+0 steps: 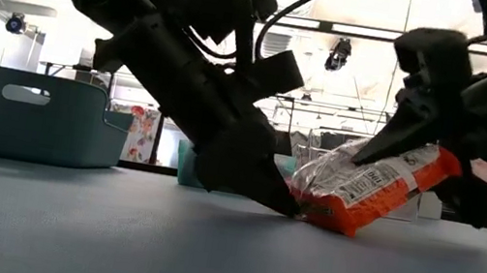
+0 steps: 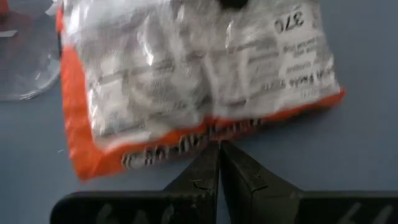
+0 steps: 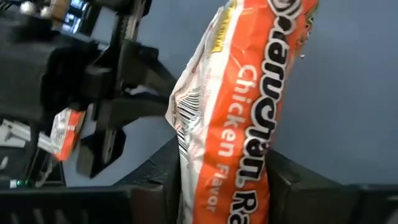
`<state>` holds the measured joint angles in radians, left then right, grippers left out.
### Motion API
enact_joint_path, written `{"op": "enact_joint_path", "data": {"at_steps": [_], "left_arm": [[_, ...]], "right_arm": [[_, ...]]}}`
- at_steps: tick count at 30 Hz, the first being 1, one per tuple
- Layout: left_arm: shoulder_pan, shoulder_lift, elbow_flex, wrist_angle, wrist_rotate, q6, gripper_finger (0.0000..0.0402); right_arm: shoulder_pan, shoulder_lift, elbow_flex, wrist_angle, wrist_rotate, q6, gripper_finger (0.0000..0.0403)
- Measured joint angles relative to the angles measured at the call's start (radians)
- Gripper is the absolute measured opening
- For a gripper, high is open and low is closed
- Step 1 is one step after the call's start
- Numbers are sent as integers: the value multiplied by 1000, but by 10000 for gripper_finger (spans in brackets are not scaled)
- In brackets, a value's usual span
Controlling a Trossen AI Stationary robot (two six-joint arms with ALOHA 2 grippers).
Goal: Sort Maruchan noodles
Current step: Put the right orange noodle pack into the transparent bin
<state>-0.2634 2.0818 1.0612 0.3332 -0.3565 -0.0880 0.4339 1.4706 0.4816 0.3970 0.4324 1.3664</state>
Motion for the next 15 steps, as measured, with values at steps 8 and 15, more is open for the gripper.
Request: {"op": "enact_joint_path", "data": {"at_steps": [8,15], "left_arm": [[0,-121,-1,-123,-75,73,0],[0,-293,-9,-267,-165,116,0]], "right_arm": [[0,-78,20,-52,5,-110,119],[-9,-205,141,-248,10,-283,117]]}}
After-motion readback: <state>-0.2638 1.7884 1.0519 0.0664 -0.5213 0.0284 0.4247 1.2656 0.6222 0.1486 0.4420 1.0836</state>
